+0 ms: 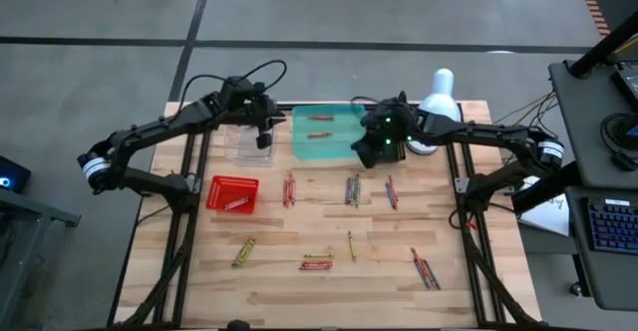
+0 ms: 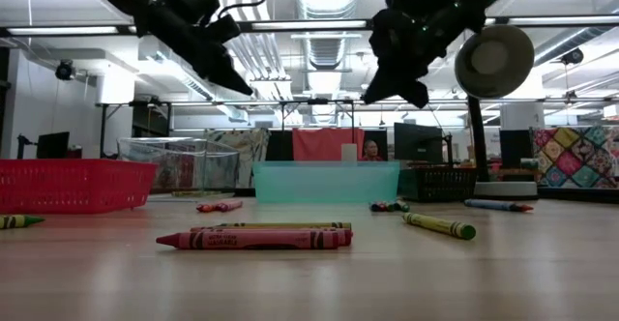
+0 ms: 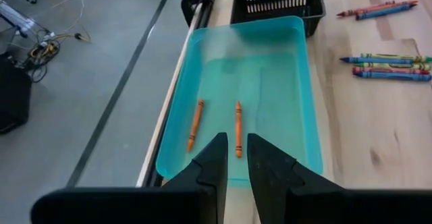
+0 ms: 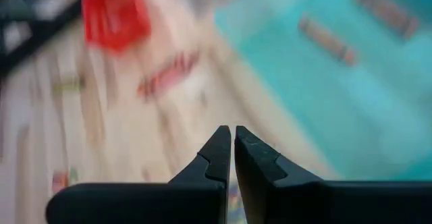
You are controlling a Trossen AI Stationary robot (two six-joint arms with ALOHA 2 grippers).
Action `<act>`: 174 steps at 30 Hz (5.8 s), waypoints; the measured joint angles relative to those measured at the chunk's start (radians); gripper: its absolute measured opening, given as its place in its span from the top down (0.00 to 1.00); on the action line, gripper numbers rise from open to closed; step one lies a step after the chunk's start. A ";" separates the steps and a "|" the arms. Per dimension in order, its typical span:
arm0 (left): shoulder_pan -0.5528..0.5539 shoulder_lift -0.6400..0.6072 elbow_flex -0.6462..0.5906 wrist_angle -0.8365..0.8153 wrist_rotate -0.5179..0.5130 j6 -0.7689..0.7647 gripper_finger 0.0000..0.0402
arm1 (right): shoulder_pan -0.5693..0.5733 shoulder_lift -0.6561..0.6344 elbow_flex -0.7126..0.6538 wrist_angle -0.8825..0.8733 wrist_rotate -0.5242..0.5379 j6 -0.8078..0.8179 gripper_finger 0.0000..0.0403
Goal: Sort crayons
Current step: Put the blue crayon into the black bin
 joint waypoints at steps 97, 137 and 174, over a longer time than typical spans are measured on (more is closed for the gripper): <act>-0.014 0.017 0.000 0.089 0.008 -0.255 0.90 | 1.189 0.006 -0.314 -0.318 0.046 1.505 0.65; -0.014 0.017 0.000 0.104 0.008 -0.267 0.90 | 1.189 -0.029 -0.347 -0.363 0.028 1.286 0.72; -0.019 0.017 0.000 0.104 0.008 -0.296 0.90 | 1.189 0.131 -0.292 -0.456 0.153 0.876 0.89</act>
